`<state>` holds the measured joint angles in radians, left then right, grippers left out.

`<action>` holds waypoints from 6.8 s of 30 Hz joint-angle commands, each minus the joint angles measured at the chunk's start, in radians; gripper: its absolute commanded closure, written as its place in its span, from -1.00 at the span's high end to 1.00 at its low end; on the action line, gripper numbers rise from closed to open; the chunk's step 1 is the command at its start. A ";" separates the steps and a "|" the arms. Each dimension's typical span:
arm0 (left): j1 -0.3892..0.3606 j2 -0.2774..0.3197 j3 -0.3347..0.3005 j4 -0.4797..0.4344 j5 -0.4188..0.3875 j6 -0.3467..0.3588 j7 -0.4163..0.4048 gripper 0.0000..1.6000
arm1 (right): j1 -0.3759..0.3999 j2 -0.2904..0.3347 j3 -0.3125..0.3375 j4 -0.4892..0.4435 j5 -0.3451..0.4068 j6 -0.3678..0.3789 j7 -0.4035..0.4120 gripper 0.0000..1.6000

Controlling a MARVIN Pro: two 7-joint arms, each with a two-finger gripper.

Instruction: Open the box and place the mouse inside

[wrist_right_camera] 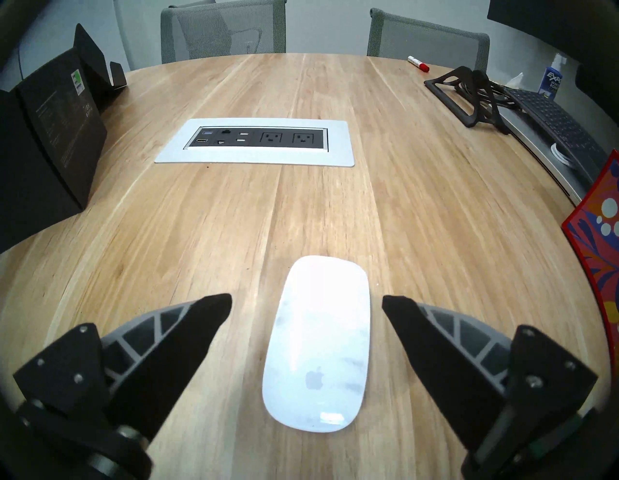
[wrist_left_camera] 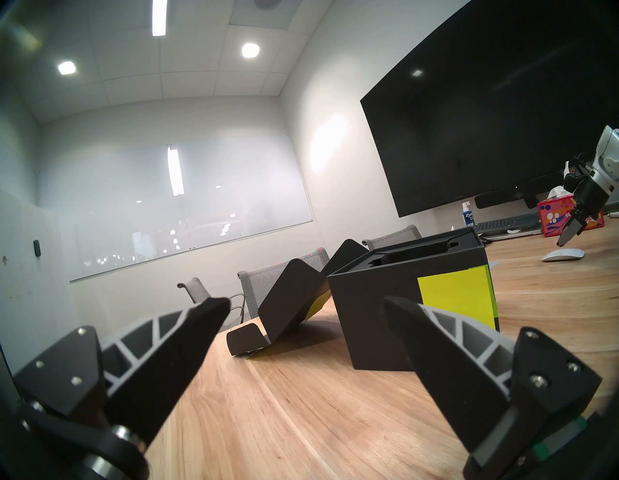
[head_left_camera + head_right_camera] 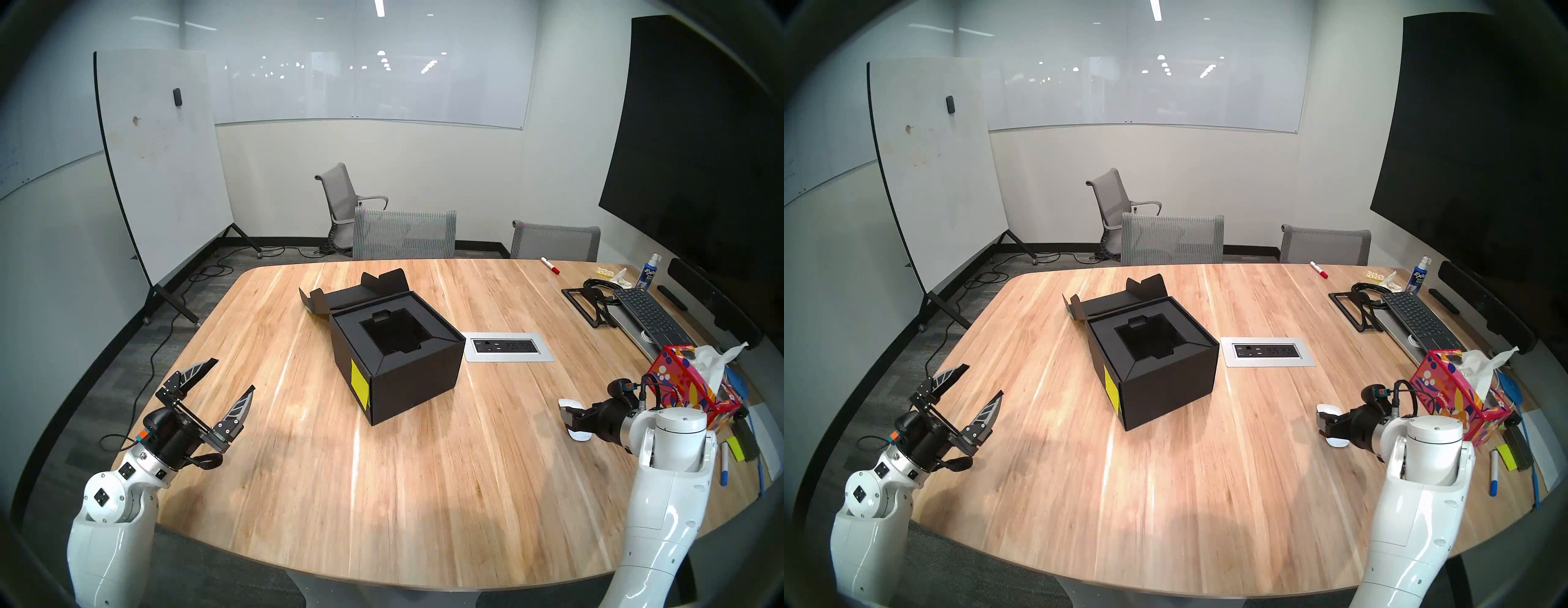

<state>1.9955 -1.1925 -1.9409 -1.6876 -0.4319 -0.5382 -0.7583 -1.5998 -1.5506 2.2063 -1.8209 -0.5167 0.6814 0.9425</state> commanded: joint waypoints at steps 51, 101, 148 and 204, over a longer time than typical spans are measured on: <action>0.000 0.003 -0.002 -0.016 0.001 -0.006 -0.003 1.00 | 0.096 0.067 0.001 0.146 0.005 -0.004 -0.001 1.00; 0.000 0.003 -0.002 -0.016 0.001 -0.006 -0.003 1.00 | 0.096 0.065 -0.013 0.169 0.020 -0.017 -0.017 -1.00; -0.001 0.003 -0.002 -0.015 0.000 -0.006 -0.003 1.00 | 0.141 0.140 0.043 0.002 0.184 -0.169 0.275 -1.00; 0.000 0.002 -0.002 -0.016 0.001 -0.006 -0.003 1.00 | 0.192 0.068 -0.113 -0.011 0.214 -0.249 0.309 -1.00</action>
<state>1.9950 -1.1923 -1.9411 -1.6876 -0.4318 -0.5385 -0.7587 -1.3975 -1.4825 2.0664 -1.8171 -0.3306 0.4676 1.2409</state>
